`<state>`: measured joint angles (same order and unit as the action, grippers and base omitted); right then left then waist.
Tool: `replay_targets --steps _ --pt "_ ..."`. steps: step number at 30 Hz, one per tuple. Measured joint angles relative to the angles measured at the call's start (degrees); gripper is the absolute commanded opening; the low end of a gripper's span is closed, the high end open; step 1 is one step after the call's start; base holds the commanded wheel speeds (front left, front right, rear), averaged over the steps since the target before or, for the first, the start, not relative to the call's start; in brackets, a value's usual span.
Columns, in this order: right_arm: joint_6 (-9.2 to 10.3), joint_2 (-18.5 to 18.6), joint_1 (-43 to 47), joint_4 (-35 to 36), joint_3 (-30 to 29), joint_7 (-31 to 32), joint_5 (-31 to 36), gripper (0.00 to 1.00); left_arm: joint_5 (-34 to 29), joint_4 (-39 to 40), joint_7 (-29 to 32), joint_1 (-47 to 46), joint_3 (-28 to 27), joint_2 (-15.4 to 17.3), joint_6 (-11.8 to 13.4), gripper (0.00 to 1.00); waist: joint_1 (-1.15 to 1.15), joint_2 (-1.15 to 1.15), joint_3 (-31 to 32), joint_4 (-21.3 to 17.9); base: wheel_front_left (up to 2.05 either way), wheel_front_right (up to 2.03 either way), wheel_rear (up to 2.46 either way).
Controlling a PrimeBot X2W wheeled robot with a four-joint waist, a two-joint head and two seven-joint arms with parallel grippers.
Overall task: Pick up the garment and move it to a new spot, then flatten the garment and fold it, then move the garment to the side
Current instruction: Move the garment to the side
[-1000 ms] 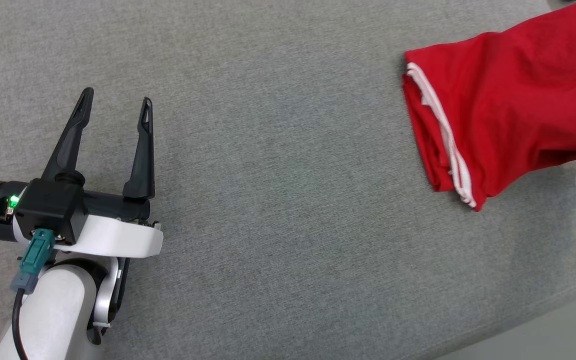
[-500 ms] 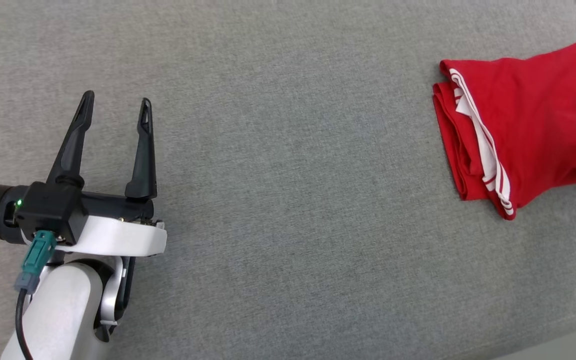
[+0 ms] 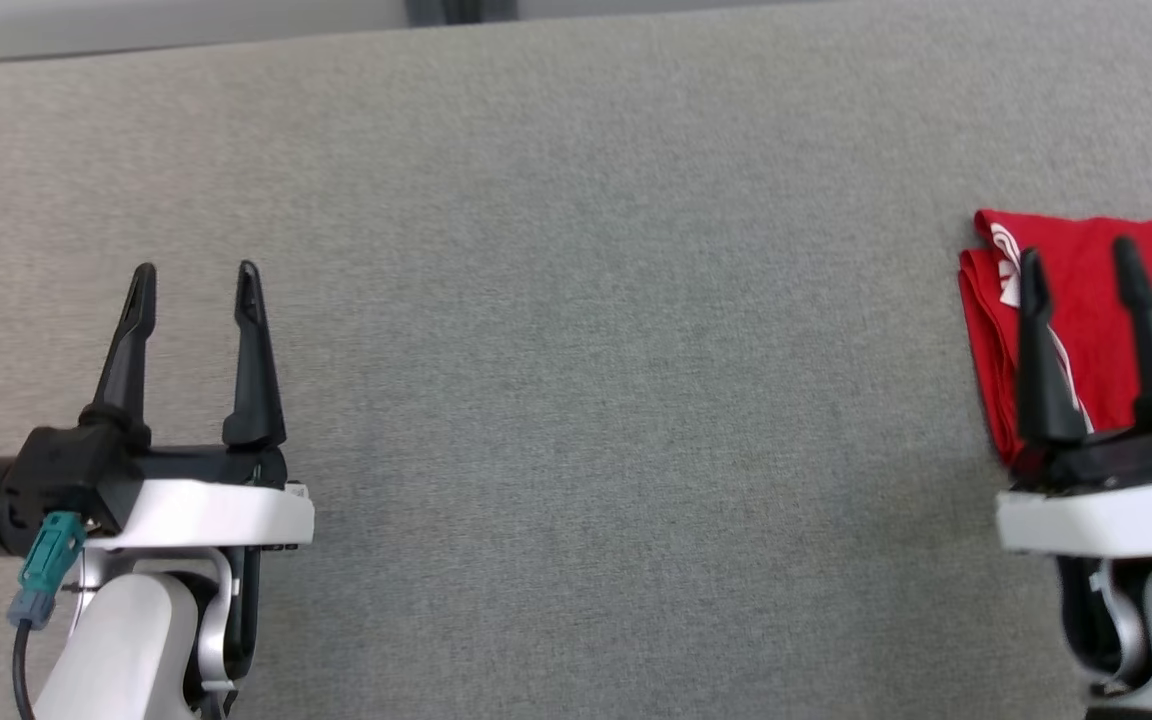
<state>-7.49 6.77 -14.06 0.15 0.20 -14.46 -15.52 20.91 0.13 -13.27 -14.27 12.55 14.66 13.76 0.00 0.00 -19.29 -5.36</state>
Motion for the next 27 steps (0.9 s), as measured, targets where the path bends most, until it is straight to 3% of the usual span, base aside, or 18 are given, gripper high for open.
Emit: replay_targets --steps 9,27 --pt "0.0 -2.0 7.6 2.8 0.9 3.8 4.6 1.0 1.1 -0.6 -0.6 5.0 -0.2 -0.5 0.4 1.0 0.0 0.0 5.5 1.9 0.0 0.0 0.0" --pt "0.0 -2.9 15.9 4.8 -0.3 7.6 5.7 1.0 -1.1 -5.4 -0.8 9.9 1.5 2.9 0.0 1.0 0.0 0.0 14.4 1.5 0.0 0.0 0.0"
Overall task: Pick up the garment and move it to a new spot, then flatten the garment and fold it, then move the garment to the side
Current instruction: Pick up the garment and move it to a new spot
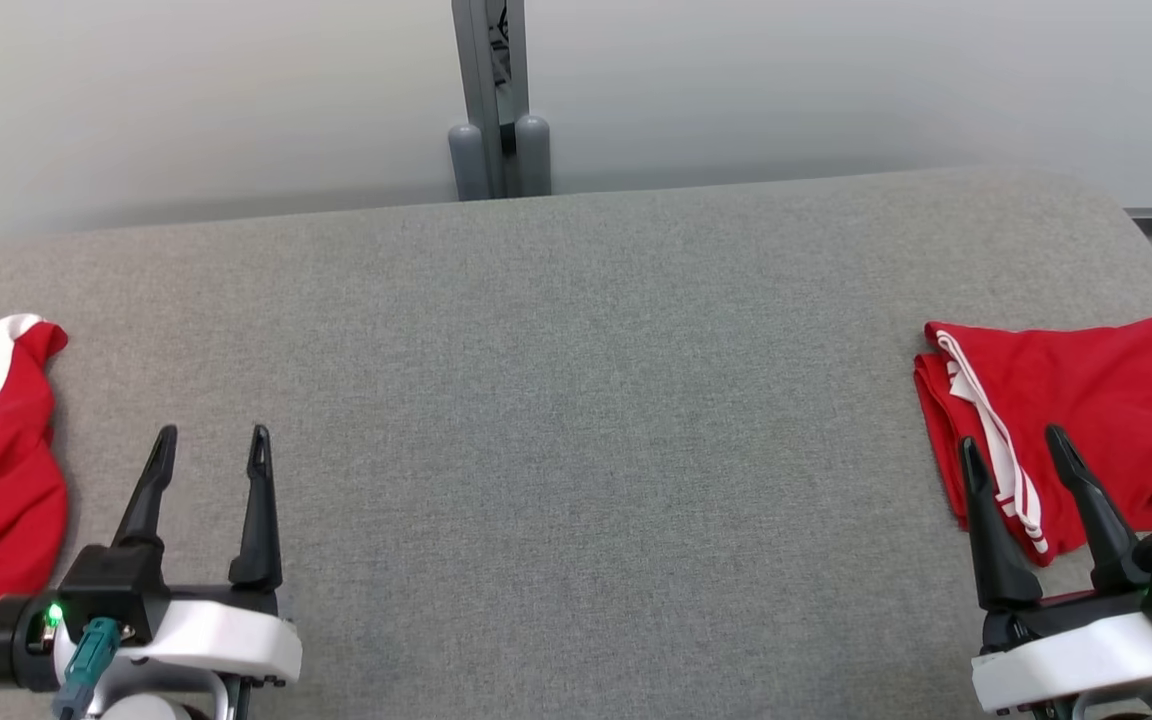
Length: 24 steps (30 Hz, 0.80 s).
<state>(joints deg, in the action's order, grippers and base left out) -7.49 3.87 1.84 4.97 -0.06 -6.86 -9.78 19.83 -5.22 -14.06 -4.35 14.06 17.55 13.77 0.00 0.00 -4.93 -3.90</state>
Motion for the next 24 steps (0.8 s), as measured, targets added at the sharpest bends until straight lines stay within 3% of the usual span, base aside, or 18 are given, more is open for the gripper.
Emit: replay_targets --steps 24 --pt "0.0 -0.9 2.2 1.3 -0.3 1.4 -0.7 1.0 1.8 3.4 2.3 4.1 0.6 0.3 1.2 1.0 0.0 0.0 2.5 -0.4 0.0 0.0 0.0"
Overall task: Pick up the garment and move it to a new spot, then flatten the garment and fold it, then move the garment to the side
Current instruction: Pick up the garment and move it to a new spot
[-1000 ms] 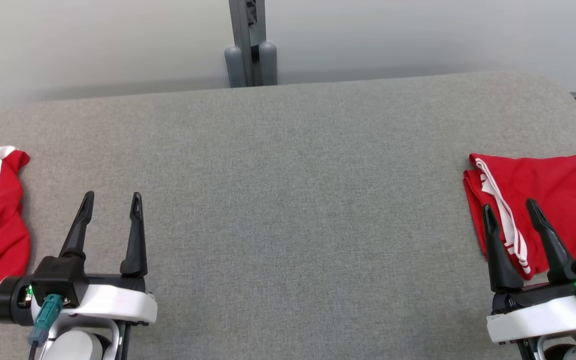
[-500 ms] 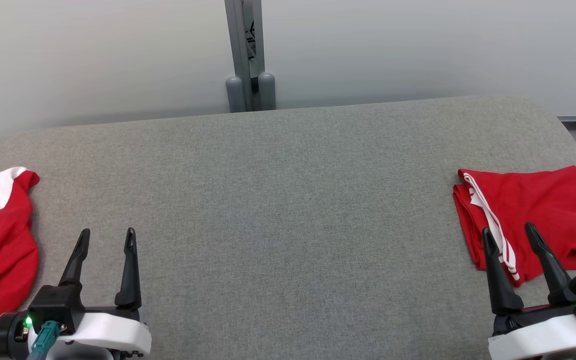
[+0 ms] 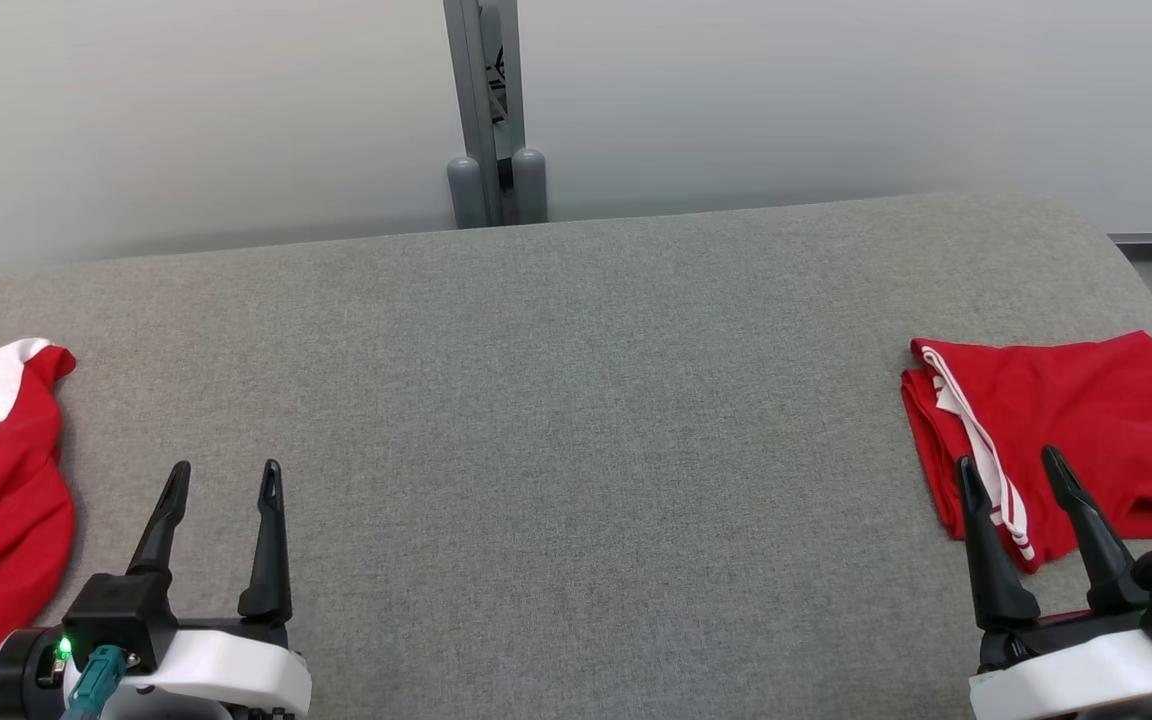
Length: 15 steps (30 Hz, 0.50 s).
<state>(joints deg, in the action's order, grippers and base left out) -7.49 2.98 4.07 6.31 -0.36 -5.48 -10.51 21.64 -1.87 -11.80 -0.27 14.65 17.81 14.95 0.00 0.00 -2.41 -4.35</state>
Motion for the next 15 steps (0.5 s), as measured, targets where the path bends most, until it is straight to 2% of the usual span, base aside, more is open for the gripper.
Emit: replay_targets --steps 15 --pt "0.0 -0.1 0.0 -0.7 -0.3 -0.6 -0.4 1.0 0.1 1.1 -0.1 0.0 0.2 0.3 0.6 1.0 0.0 0.0 -0.7 -0.1 0.0 0.0 0.0"
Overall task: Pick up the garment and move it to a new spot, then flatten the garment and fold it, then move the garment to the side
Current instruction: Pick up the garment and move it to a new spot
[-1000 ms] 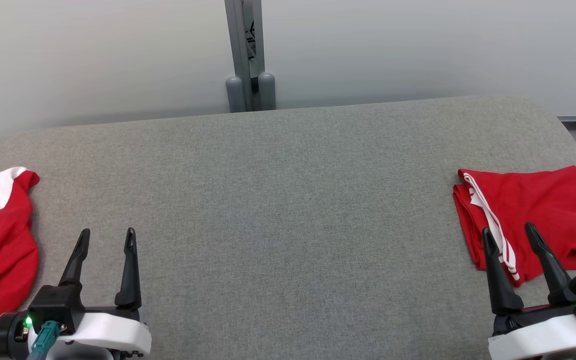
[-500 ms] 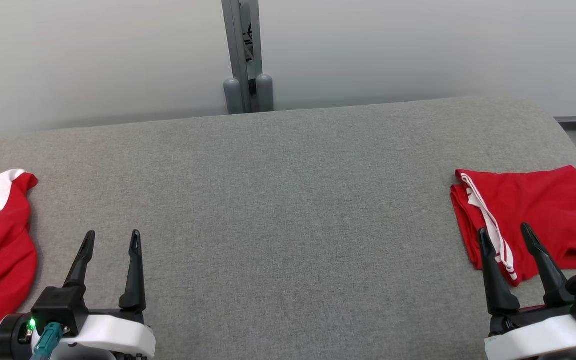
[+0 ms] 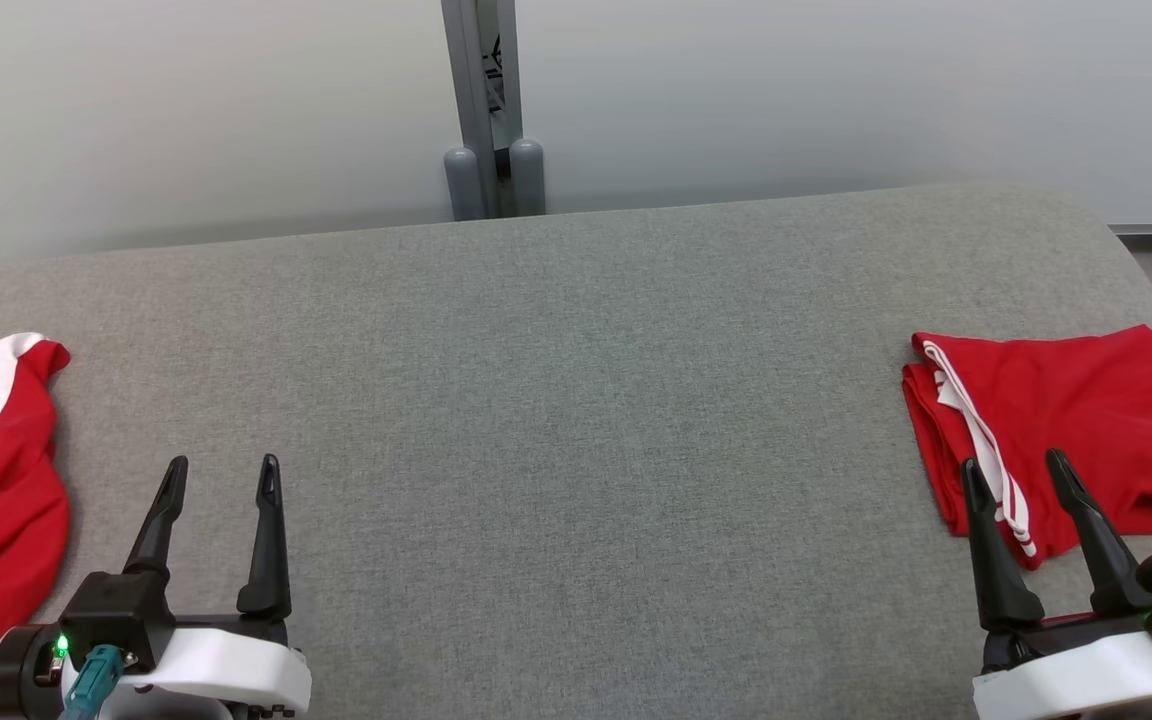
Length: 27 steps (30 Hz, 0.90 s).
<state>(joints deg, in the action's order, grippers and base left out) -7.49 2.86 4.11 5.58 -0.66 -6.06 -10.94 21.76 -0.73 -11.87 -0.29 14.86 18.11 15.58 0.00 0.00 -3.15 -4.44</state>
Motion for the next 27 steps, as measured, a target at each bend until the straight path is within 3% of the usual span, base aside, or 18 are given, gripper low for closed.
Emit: replay_targets --steps 10,27 --pt "0.0 0.0 0.2 0.8 0.0 0.0 -0.3 1.0 0.9 -0.5 -1.2 -1.4 -0.6 -0.6 -0.2 1.0 0.0 0.0 -0.3 4.3 0.0 0.0 0.0" --pt "0.0 -0.1 -0.2 3.0 4.4 1.8 -0.7 1.0 1.7 -0.4 -2.8 -0.7 -2.8 -2.3 -0.4 1.0 0.0 0.0 -0.5 21.9 0.0 0.0 0.0"
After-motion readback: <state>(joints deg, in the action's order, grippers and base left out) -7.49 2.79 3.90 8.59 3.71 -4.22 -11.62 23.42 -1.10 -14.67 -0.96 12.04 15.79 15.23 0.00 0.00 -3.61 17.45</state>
